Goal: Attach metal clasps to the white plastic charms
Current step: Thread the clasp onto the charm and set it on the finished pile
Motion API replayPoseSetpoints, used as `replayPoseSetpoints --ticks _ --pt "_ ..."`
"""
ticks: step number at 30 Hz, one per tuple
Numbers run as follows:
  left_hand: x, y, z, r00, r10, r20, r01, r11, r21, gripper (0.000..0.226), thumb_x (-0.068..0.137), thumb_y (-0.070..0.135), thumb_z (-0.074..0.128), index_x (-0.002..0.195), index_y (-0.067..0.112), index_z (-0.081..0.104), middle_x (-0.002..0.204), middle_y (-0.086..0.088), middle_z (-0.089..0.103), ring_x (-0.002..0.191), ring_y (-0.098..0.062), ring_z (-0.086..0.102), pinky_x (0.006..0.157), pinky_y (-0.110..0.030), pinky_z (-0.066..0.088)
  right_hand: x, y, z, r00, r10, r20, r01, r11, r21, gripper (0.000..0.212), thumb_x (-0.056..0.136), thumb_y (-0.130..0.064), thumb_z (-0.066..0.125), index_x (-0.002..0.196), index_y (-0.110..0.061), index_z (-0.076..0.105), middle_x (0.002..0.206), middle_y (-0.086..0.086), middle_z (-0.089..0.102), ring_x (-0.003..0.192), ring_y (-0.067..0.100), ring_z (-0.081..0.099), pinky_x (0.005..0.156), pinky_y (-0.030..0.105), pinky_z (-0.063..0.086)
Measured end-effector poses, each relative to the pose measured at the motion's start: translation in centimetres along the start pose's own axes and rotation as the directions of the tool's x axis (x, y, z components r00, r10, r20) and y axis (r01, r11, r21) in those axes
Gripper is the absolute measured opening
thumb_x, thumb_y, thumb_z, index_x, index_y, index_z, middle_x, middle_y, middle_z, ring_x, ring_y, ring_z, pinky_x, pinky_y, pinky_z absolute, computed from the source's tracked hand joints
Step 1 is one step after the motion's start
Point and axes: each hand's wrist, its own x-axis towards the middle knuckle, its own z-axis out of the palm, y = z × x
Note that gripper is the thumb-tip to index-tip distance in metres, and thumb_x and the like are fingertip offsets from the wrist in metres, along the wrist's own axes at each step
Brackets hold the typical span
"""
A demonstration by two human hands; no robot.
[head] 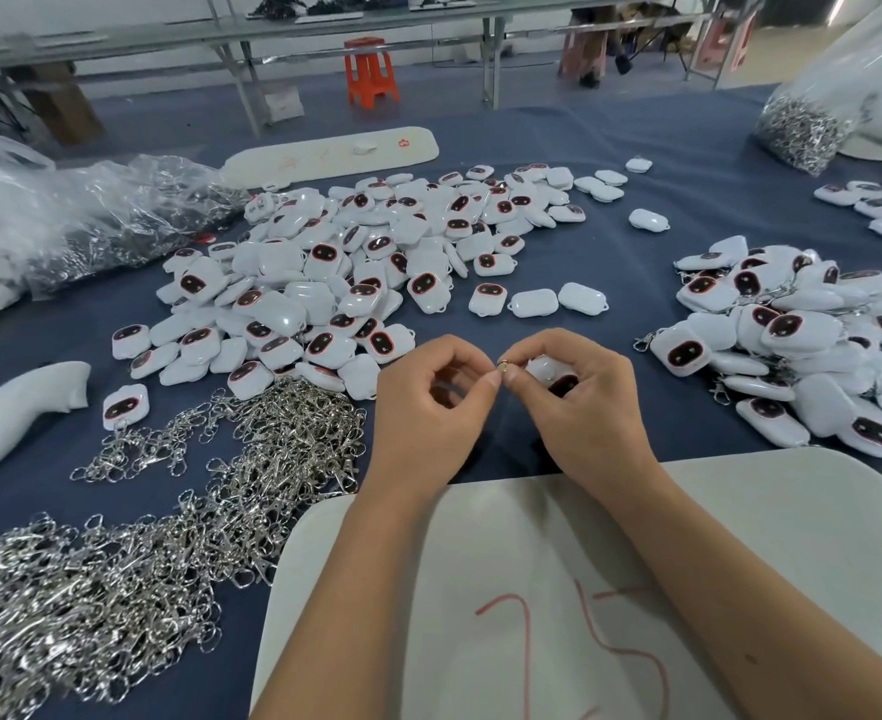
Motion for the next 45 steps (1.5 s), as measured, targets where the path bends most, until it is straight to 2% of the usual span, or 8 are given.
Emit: replayPoseSetpoints --ticks 3,7,12,15,18,28,36,45 --pt "0.0 0.1 0.1 0.999 0.037 -0.008 -0.037 0.999 0.012 0.012 0.085 0.001 0.075 0.080 0.010 0.070 0.076 0.001 0.068 0.069 -0.018 0.062 0.062 -0.020 0.047 0.0 -0.1 0.0 1.000 -0.020 -0.016 0.020 1.000 -0.018 0.015 0.089 -0.003 0.075 0.084 -0.017 0.075 0.084 -0.011 0.074 0.089 0.014 0.068 0.080 0.024 0.051" --pt "0.0 -0.1 0.0 0.997 0.077 -0.023 -0.076 0.996 0.037 0.013 0.086 0.002 0.075 0.083 0.015 0.072 0.079 0.006 0.069 0.070 -0.016 0.063 0.063 -0.018 0.049 0.0 0.1 0.0 0.999 -0.041 -0.021 0.040 0.998 -0.043 0.015 0.089 -0.004 0.076 0.083 -0.017 0.075 0.084 -0.010 0.073 0.087 0.015 0.067 0.077 0.025 0.051" --pt "0.3 -0.8 0.1 0.997 0.077 0.005 -0.077 0.994 0.083 0.012 0.096 0.006 0.066 0.089 0.016 0.069 0.079 0.010 0.068 0.072 -0.015 0.066 0.070 -0.020 0.048 0.1 0.1 0.1 0.999 -0.050 -0.007 0.050 0.998 -0.035 0.011 0.092 -0.006 0.075 0.087 -0.017 0.076 0.088 -0.009 0.074 0.092 0.015 0.068 0.080 0.029 0.052" --pt "0.4 -1.0 0.2 0.998 0.059 0.006 -0.059 0.996 0.071 0.014 0.099 0.005 0.061 0.089 0.014 0.065 0.071 0.007 0.065 0.067 -0.011 0.064 0.068 -0.020 0.046 0.1 0.2 0.1 0.997 -0.074 -0.001 0.074 0.996 -0.048 0.014 0.093 -0.005 0.074 0.096 -0.017 0.079 0.097 -0.008 0.073 0.097 0.014 0.067 0.080 0.031 0.052" --pt "0.5 -1.1 0.2 0.999 0.046 -0.028 -0.045 0.998 0.037 0.015 0.100 0.006 0.059 0.089 0.013 0.064 0.070 0.005 0.065 0.066 -0.010 0.064 0.070 -0.026 0.050 0.1 0.3 0.1 0.996 -0.082 -0.026 0.079 0.992 -0.095 0.023 0.094 -0.005 0.074 0.112 -0.018 0.078 0.109 -0.006 0.070 0.101 0.011 0.065 0.083 0.028 0.051" --pt "0.6 -0.8 0.3 0.999 0.026 -0.029 -0.028 0.995 -0.091 0.014 0.097 0.000 0.062 0.090 0.010 0.069 0.077 -0.001 0.071 0.071 -0.013 0.067 0.074 -0.030 0.056 0.2 0.4 0.2 0.994 -0.107 -0.001 0.107 0.993 -0.052 0.009 0.090 -0.008 0.079 0.094 -0.017 0.080 0.092 -0.008 0.074 0.092 0.014 0.069 0.077 0.036 0.052" --pt "0.3 -0.4 0.3 0.996 0.085 -0.015 -0.085 0.996 0.019 0.012 0.091 0.002 0.070 0.090 0.013 0.075 0.083 0.006 0.073 0.079 -0.018 0.069 0.075 -0.025 0.053 0.1 0.2 0.1 0.986 -0.141 -0.084 0.136 0.989 -0.065 0.012 0.091 0.001 0.076 0.092 -0.009 0.081 0.091 0.000 0.071 0.087 0.016 0.068 0.077 0.033 0.053" --pt "0.3 -0.3 0.1 0.997 0.063 0.035 -0.063 0.998 -0.006 0.016 0.092 -0.001 0.067 0.085 0.012 0.071 0.075 0.002 0.069 0.069 -0.019 0.065 0.068 -0.025 0.050 0.1 0.3 0.1 0.984 -0.168 -0.062 0.158 0.978 -0.139 0.014 0.090 0.001 0.077 0.092 -0.012 0.082 0.090 -0.002 0.070 0.084 0.014 0.067 0.069 0.033 0.051"
